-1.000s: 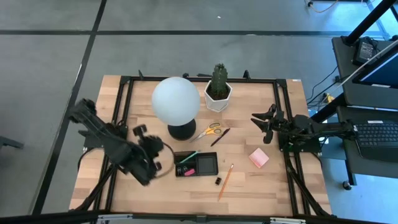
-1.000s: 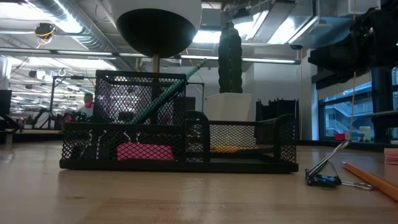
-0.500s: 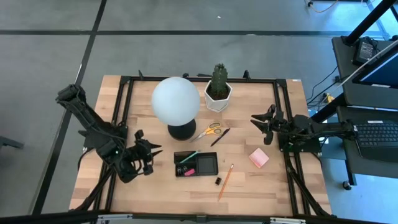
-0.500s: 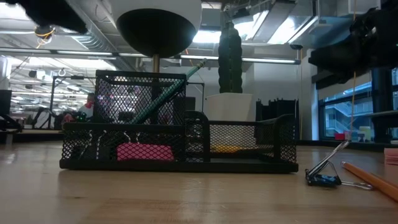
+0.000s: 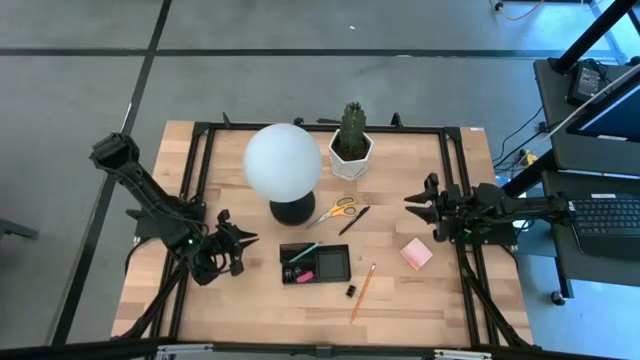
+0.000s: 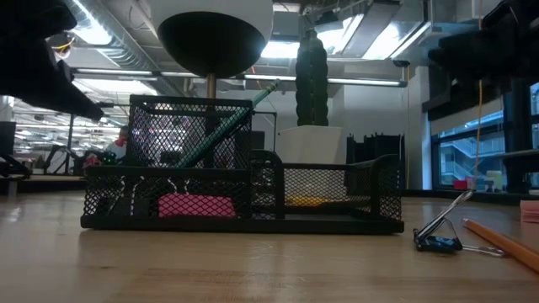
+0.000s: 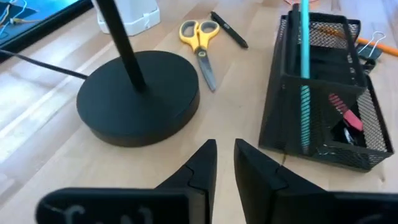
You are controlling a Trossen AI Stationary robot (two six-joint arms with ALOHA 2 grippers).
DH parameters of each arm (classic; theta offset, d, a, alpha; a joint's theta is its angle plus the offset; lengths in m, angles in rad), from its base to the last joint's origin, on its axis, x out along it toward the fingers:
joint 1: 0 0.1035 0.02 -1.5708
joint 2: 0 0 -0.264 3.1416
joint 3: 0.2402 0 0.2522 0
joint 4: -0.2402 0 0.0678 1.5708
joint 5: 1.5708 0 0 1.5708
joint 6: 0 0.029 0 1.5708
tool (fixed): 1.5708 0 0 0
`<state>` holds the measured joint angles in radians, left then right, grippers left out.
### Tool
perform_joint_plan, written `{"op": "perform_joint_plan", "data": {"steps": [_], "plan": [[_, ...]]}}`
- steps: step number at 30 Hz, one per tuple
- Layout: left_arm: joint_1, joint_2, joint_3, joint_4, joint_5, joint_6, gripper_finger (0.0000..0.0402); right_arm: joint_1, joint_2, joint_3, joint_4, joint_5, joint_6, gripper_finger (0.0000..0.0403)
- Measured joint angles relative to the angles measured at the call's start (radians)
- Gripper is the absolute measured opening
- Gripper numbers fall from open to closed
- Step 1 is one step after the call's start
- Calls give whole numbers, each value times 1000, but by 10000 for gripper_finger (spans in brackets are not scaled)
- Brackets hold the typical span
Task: Pick and place office supplies into organizer
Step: Put the black binder clip into the desk organizer
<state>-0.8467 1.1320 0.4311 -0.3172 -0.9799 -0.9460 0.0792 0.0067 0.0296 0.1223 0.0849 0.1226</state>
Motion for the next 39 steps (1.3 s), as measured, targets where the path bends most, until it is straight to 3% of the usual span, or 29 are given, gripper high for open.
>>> {"op": "perform_joint_plan", "data": {"steps": [6, 13, 17, 25, 28, 33, 39], "plan": [[0, -126, -59, -1, -76, 103, 32, 0, 0, 0, 19, 53, 5, 119], [46, -366, -150, -32, -87, 256, 24, 0, 0, 0, 39, 117, -1, 119], [102, -515, -197, 3, -35, 386, 18, 0, 0, 0, 46, 121, -28, 119], [245, -755, -230, 135, 137, 800, 10, 0, 0, 0, 47, 219, -44, 119], [293, -826, -231, 129, 156, 843, 10, 0, 0, -3, 46, 219, -40, 119], [362, -923, -231, 127, 320, 910, 5, 0, 2, -23, 11, 218, -50, 119], [449, -999, -231, 124, 349, 973, 2, 0, 22, -23, -1, 218, -52, 119]]}}
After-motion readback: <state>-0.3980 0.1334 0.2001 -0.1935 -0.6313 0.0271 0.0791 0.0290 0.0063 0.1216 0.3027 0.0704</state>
